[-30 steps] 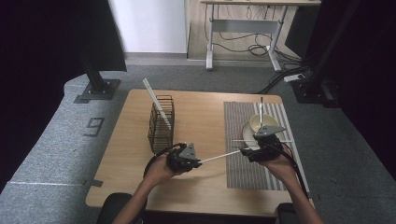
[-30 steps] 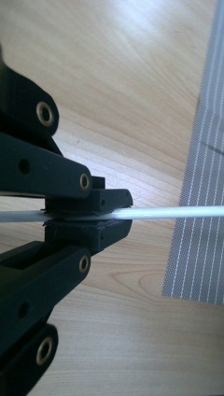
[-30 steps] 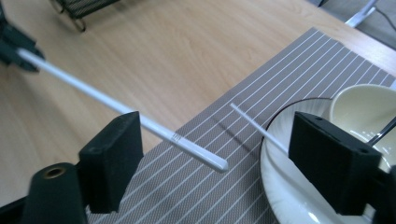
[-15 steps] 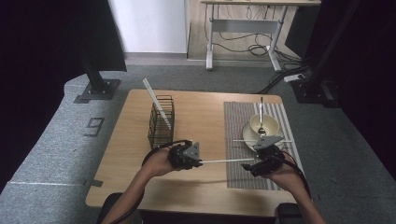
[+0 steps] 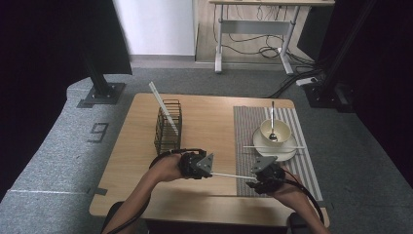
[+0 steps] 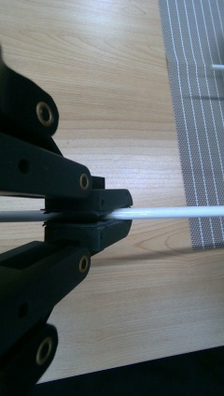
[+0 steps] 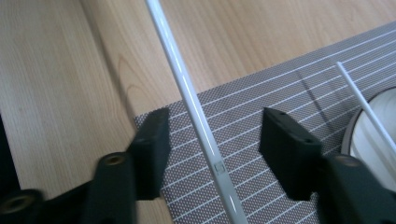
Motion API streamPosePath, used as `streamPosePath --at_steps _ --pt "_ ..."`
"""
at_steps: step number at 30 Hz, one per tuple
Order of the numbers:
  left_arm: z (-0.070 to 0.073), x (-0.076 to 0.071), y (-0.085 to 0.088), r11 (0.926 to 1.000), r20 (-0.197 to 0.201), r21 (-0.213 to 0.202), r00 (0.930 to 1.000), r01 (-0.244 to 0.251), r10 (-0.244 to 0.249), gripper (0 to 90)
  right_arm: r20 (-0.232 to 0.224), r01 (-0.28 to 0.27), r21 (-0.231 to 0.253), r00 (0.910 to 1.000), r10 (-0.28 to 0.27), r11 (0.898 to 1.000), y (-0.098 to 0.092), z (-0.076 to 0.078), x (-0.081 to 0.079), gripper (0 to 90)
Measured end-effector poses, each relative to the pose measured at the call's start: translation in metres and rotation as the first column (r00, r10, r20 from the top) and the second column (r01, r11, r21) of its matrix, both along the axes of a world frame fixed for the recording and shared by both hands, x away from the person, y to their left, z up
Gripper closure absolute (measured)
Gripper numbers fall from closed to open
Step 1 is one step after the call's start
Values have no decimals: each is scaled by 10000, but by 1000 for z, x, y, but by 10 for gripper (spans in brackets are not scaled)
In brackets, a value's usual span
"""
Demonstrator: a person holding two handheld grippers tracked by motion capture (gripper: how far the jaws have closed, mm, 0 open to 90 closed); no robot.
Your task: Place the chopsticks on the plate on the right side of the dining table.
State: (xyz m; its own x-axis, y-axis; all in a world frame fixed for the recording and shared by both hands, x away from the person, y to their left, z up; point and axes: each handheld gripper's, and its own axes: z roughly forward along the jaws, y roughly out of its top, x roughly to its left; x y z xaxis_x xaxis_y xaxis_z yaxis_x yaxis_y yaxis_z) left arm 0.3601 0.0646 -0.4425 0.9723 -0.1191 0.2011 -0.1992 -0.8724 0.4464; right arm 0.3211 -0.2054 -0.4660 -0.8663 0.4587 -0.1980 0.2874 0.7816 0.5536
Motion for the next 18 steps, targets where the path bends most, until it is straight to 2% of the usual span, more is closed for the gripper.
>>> streamPosePath --at_steps 4,10,14,18 --pt "-1 -2 -3 9997 94 184 9999 138 -140 861 -43 -206 -331 9998 205 9992 6 -4 -2 544" --pt "-4 -3 -6 9992 29 273 9996 284 -284 861 -137 -480 -760 9988 471 9960 11 -8 -5 684" --pt "-4 -3 -6 9993 31 245 9995 298 -299 860 -328 -632 -839 9976 606 9945 11 -9 -5 756" --pt "-4 -2 -6 9993 115 205 9994 324 -326 858 -404 -759 -790 9965 729 9940 10 -8 -5 776"
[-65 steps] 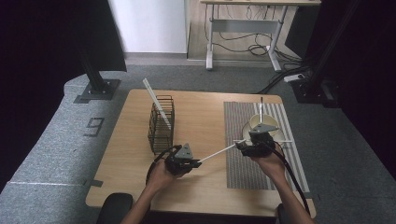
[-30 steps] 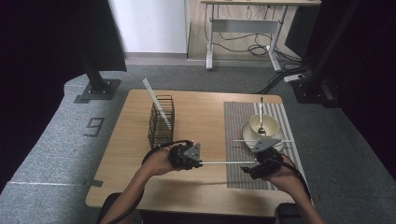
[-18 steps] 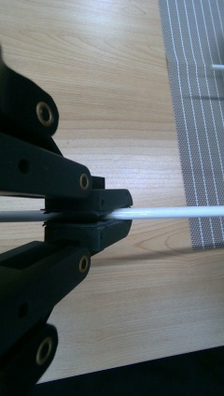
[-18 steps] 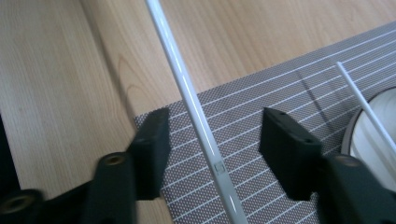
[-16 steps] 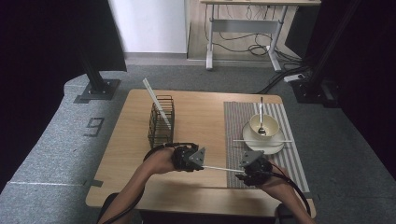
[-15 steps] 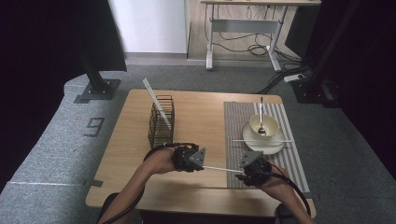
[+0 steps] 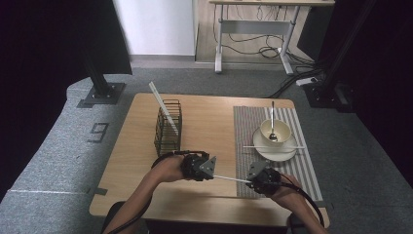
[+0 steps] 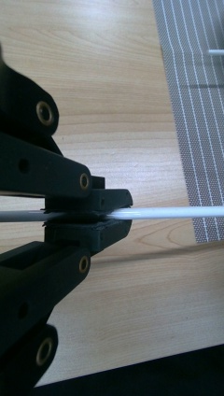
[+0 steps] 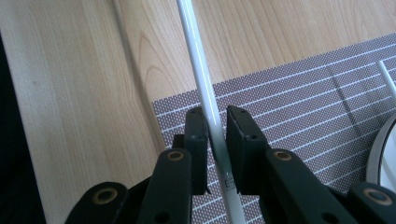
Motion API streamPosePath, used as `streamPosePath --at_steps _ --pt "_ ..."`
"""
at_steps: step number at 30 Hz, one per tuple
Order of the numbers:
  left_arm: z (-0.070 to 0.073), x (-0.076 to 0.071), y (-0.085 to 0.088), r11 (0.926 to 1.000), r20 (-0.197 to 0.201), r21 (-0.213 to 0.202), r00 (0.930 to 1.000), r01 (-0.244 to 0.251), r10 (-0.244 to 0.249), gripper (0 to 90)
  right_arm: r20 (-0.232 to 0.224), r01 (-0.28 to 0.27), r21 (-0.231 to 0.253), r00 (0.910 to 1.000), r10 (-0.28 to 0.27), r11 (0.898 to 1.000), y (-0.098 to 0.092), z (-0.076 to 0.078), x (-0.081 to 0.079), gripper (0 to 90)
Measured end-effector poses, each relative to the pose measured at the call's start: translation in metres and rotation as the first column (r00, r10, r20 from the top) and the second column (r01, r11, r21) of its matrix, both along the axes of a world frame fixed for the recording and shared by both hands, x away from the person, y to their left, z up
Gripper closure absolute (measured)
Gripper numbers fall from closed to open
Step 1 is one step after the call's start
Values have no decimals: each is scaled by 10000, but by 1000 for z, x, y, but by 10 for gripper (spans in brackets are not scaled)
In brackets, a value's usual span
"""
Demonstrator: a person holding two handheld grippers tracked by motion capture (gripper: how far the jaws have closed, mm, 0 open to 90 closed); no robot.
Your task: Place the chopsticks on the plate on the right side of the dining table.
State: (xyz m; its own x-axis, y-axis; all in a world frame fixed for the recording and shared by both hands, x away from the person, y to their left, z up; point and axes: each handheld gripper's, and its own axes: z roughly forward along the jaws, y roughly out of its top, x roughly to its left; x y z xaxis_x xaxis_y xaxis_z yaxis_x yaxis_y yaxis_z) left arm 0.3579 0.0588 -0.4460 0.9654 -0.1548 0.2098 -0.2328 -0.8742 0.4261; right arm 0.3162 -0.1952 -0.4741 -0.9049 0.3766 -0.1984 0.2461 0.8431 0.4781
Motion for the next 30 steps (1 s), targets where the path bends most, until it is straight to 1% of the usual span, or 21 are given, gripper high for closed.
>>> streamPosePath --at_steps 3,5,6,8,9,10,12,14,16,17,18,20,22,24,25,28,30 --pt "1 1 2 9998 136 -176 9999 11 -8 852 -69 -114 120 9999 115 9999 -2 2 0 786" --pt "2 2 3 9991 311 -390 9994 -144 156 834 -194 -219 239 9996 223 9995 -3 5 0 797" --pt "2 2 4 9981 369 -565 9990 -238 260 819 -244 -294 303 9992 302 9991 -4 6 0 804" --pt "4 3 8 9947 525 -987 9981 -282 336 754 -342 -504 462 9981 520 9977 -5 8 -1 820" --pt "4 3 9 9926 548 -1177 9978 -310 377 712 -393 -572 532 9975 594 9969 -5 9 -2 827" --pt "4 3 10 9911 534 -1285 9977 -350 421 686 -433 -615 602 9970 642 9963 -6 9 -2 829" --pt "3 3 11 9859 554 -1568 9962 -582 676 620 -440 -569 628 9972 597 9964 -7 10 -3 830" --pt "2 2 13 9813 600 -1786 9947 -711 830 550 -450 -498 596 9976 525 9970 -8 11 -2 830" --pt "0 3 15 9750 476 -2016 9933 -938 1054 493 -408 -478 627 9979 504 9969 -10 12 -1 830" --pt "0 4 17 9702 307 -2182 9929 -1057 1151 463 -396 -462 642 9980 488 9969 -11 12 -1 830" --pt "-1 4 18 9662 189 -2302 9921 -1161 1238 407 -385 -425 653 9982 451 9970 -12 13 -1 830" --pt "-1 5 20 9583 -47 -2519 9904 -1348 1381 351 -350 -381 627 9986 403 9973 -14 14 -1 830" --pt "-1 6 23 9455 -257 -2815 9863 -1634 1628 278 -324 -338 520 9988 355 9981 -15 15 -1 830" --pt "-1 6 26 9284 -458 -3159 9805 -1956 1910 235 -263 -278 420 9992 289 9987 -16 15 0 830" --pt "-1 6 28 9168 -518 -3351 9759 -2171 2121 206 -236 -242 363 9994 250 9990 -17 16 0 830" --pt "-2 4 32 8944 -694 -3673 9665 -2551 2472 151 -162 -109 233 9998 113 9997 -19 18 1 830" --pt "-1 2 34 8794 -832 -3880 9607 -2760 2648 141 -121 -48 173 9999 50 9998 -21 19 2 830"
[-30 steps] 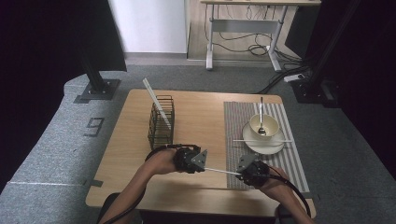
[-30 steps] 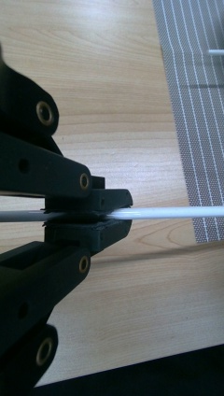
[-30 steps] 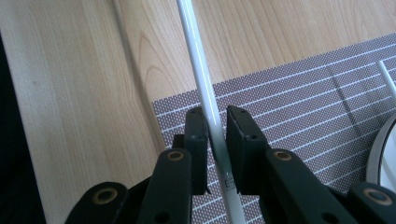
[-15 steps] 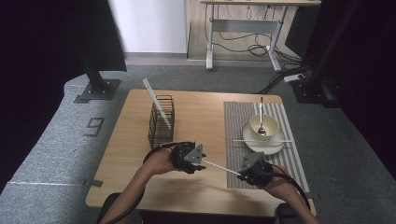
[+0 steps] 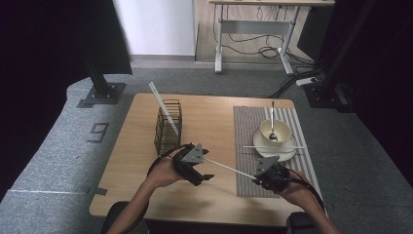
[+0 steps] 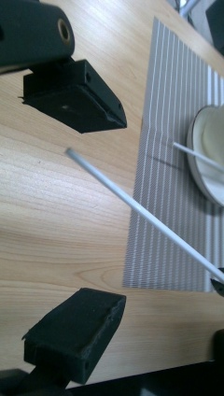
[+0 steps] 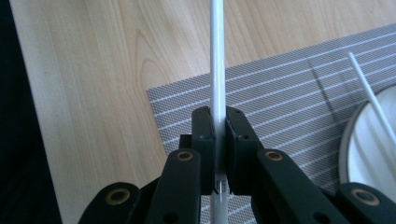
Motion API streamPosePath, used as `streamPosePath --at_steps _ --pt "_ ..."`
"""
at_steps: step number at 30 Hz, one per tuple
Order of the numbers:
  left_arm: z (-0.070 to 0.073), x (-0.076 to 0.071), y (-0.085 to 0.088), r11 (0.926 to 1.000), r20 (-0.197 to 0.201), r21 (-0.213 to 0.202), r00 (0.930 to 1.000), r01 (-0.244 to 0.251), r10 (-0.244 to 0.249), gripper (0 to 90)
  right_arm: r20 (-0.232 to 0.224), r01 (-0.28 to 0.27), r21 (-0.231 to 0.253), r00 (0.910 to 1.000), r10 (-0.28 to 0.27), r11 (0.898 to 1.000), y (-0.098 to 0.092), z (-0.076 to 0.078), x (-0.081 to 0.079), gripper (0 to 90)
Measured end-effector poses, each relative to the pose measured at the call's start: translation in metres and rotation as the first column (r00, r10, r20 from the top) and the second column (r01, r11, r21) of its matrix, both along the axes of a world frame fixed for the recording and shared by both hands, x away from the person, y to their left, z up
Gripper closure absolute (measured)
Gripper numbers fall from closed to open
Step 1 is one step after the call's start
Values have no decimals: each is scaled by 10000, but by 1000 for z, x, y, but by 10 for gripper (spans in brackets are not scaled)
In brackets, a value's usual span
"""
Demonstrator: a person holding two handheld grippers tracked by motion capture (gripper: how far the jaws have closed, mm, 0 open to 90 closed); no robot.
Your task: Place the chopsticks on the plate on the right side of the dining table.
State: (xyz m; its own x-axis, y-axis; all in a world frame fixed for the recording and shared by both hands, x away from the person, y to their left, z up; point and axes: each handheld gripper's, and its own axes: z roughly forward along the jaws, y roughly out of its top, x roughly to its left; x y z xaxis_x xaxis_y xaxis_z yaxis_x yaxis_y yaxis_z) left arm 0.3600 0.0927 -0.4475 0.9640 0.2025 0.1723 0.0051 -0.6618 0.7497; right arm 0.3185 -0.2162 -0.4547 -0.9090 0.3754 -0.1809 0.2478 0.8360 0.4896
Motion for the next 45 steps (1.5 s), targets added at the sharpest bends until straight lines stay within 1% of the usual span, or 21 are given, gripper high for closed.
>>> streamPosePath --at_steps 2,3,7,8,11,13,16,21,23,24,25,27,28,30,31,33,34,37,40,44,45 --pt "0 -3 3 9990 -80 -379 9997 -219 216 130 53 106 -53 9999 -106 9999 -2 2 0 830" --pt "0 -4 3 9980 -142 -529 9993 -350 343 109 111 155 -49 9998 -154 9999 -3 3 1 830" --pt "-4 -9 4 9937 -155 -713 9962 -870 861 6 216 379 -68 9991 -377 9993 -7 7 3 830" --pt "-5 -10 5 9921 -150 -763 9950 -999 991 0 241 418 -75 9988 -416 9991 -9 8 4 830" --pt "-10 -13 7 9850 -365 -1038 9902 -1377 1346 0 319 576 -40 9978 -575 9983 -13 10 6 830" --pt "-15 -14 8 9774 -647 -1264 9846 -1697 1626 0 367 760 17 9964 -760 9971 -17 11 9 830" --pt "-23 -17 10 9703 -856 -1378 9784 -1986 1881 0 401 1009 55 9941 -1011 9949 -23 12 12 830" --pt "-38 -23 8 9640 -992 -1299 9704 -2319 2200 0 442 1440 141 9885 -1444 9895 -35 11 19 830" --pt "-45 -26 7 9584 -1108 -1332 9648 -2524 2387 0 442 1610 147 9859 -1615 9868 -40 11 22 830" --pt "-49 -27 7 9571 -1179 -1324 9629 -2576 2429 0 449 1696 167 9844 -1702 9854 -42 10 23 831" --pt "-54 -29 6 9540 -1233 -1249 9584 -2724 2575 0 435 1779 179 9830 -1786 9839 -45 10 25 830" --pt "-59 -31 7 9503 -1212 -1157 9537 -2889 2752 0 430 2003 168 9787 -2009 9796 -51 9 28 830" --pt "-63 -32 7 9458 -1324 -1173 9486 -3030 2875 0 422 2076 176 9772 -2082 9780 -53 9 30 830" --pt "-68 -32 8 9421 -1434 -1097 9429 -3170 3006 0 400 2261 219 9731 -2268 9739 -60 8 34 830" --pt "-71 -33 9 9388 -1448 -998 9383 -3298 3142 0 384 2353 234 9710 -2361 9716 -63 7 36 830" --pt "-76 -33 10 9345 -1522 -905 9321 -3442 3286 0 352 2574 187 9655 -2579 9661 -69 6 41 830" --pt "-79 -32 11 9305 -1593 -867 9270 -3559 3397 0 334 2651 174 9635 -2656 9641 -72 5 43 830" --pt "-84 -32 13 9230 -1735 -748 9164 -3774 3606 0 249 2876 51 9574 -2876 9577 -80 1 50 830" --pt "-88 -32 14 9185 -1816 -606 9091 -3908 3748 0 112 3083 -138 9513 -3082 9512 -87 -4 57 830" --pt "-91 -30 14 9159 -1913 -439 9032 -3989 3842 0 -16 3324 -409 9430 -3328 9422 -97 -10 66 830" --pt "-92 -30 14 9165 -1921 -387 9031 -3981 3841 0 -39 3376 -459 9411 -3381 9402 -100 -11 68 830"
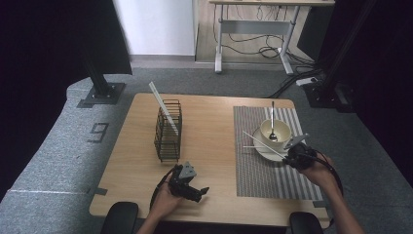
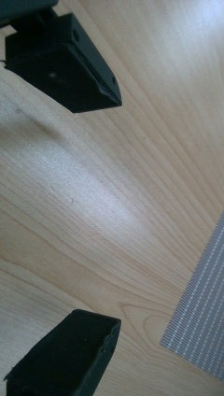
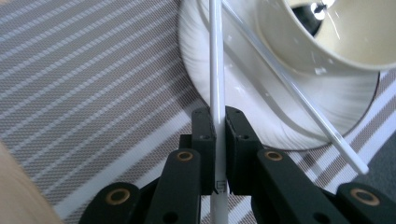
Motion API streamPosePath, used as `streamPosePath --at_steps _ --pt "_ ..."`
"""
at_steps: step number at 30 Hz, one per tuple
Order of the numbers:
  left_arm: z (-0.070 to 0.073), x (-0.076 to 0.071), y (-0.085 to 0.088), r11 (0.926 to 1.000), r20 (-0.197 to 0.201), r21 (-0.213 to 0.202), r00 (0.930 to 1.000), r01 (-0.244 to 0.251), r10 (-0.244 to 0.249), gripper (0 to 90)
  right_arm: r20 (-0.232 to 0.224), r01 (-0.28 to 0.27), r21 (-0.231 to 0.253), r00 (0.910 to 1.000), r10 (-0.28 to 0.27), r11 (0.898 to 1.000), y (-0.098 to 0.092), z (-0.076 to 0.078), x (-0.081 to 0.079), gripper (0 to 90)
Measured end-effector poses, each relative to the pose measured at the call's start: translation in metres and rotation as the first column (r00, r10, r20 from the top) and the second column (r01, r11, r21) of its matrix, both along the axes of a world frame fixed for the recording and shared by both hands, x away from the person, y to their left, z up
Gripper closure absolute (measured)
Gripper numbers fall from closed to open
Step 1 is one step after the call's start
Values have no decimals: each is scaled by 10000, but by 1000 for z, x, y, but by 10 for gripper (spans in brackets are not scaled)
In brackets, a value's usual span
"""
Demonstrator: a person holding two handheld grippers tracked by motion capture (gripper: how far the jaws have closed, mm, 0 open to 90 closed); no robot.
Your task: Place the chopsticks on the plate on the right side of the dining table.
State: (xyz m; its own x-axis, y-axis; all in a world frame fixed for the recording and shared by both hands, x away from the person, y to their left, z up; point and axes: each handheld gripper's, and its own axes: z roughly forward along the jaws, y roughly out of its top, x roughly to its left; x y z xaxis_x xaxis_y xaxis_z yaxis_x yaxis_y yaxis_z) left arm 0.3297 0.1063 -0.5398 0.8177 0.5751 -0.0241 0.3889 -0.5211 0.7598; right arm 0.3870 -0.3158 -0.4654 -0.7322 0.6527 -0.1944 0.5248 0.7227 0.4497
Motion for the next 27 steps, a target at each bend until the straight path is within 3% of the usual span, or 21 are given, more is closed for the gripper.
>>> streamPosePath --at_steps 13,27 --pt "-9 1 -7 9983 -195 562 9997 153 -143 0 -370 214 -353 9991 -227 9991 -13 -13 20 829" --pt "-9 2 -8 9977 -299 647 9994 189 -170 0 -443 160 -296 9989 -173 9994 -12 -24 37 827"
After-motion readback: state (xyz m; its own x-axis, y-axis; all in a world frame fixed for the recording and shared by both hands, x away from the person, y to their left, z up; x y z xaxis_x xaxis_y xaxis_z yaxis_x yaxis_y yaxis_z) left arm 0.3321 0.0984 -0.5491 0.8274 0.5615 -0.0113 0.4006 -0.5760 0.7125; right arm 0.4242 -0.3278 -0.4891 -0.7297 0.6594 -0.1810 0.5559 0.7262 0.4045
